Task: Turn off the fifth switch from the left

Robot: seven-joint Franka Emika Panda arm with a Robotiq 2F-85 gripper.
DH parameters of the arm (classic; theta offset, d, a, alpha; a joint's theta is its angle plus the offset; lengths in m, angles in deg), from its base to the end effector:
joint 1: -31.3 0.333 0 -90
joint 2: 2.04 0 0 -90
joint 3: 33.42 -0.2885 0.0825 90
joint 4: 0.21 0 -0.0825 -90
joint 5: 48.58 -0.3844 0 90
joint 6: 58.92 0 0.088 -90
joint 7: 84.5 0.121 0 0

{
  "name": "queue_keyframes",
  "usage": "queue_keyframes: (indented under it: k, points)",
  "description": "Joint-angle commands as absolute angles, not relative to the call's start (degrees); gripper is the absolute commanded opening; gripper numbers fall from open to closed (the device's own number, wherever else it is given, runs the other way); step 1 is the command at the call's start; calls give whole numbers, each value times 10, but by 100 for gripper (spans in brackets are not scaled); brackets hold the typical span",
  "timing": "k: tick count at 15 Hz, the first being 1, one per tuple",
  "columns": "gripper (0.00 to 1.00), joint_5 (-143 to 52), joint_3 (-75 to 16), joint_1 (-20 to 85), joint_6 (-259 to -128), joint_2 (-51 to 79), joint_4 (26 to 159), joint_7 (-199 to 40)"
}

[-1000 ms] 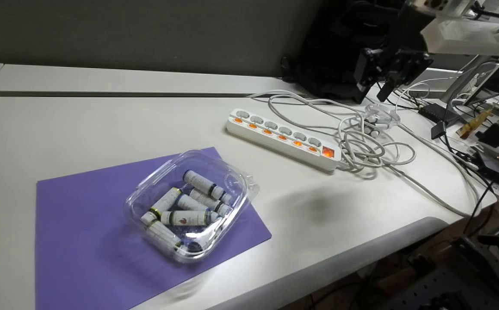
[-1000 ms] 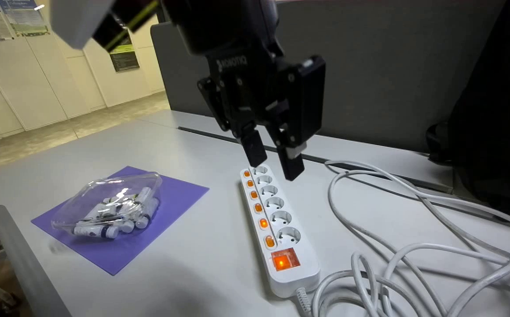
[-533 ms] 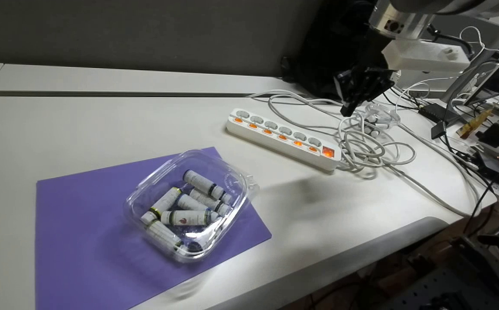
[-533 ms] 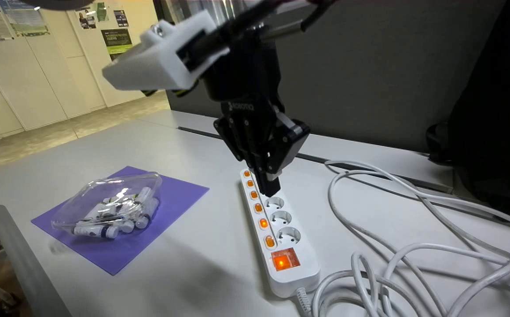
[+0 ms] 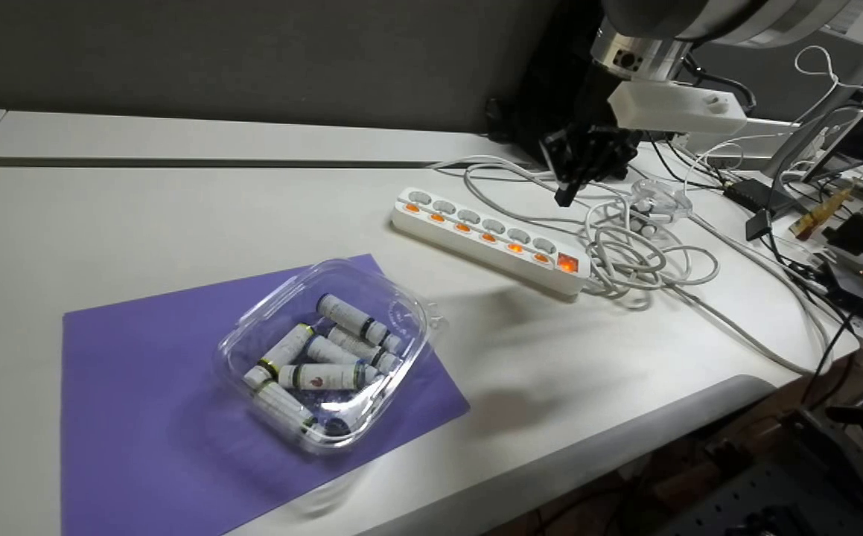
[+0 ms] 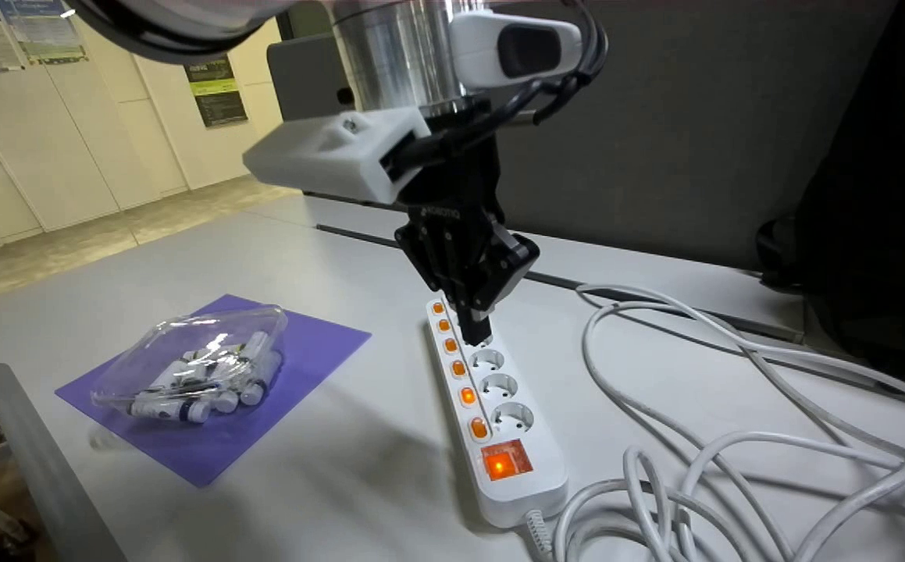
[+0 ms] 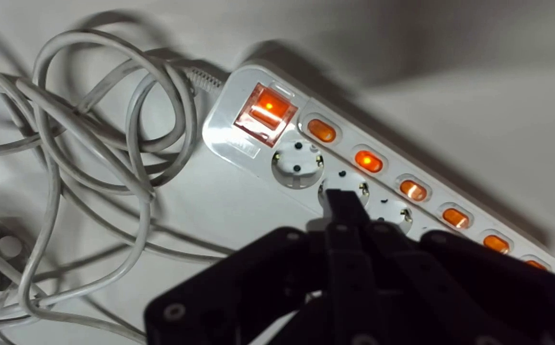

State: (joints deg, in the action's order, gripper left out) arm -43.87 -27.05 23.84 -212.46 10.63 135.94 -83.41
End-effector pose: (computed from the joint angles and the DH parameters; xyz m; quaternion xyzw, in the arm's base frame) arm 0.4963 -0.1221 0.1975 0.9944 -0.0920 0.0376 0.0363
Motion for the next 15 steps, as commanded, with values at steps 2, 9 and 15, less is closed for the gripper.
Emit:
queue_keyframes:
  k: [2, 9, 15]
  points:
    - [0, -434, -263, 245, -2124, 110, 1357, -830]
    - [0, -445, -265, 245, -2157, 165, 1344, -830]
    - [0, -443, -270, 256, -2191, 209, 1333, -841]
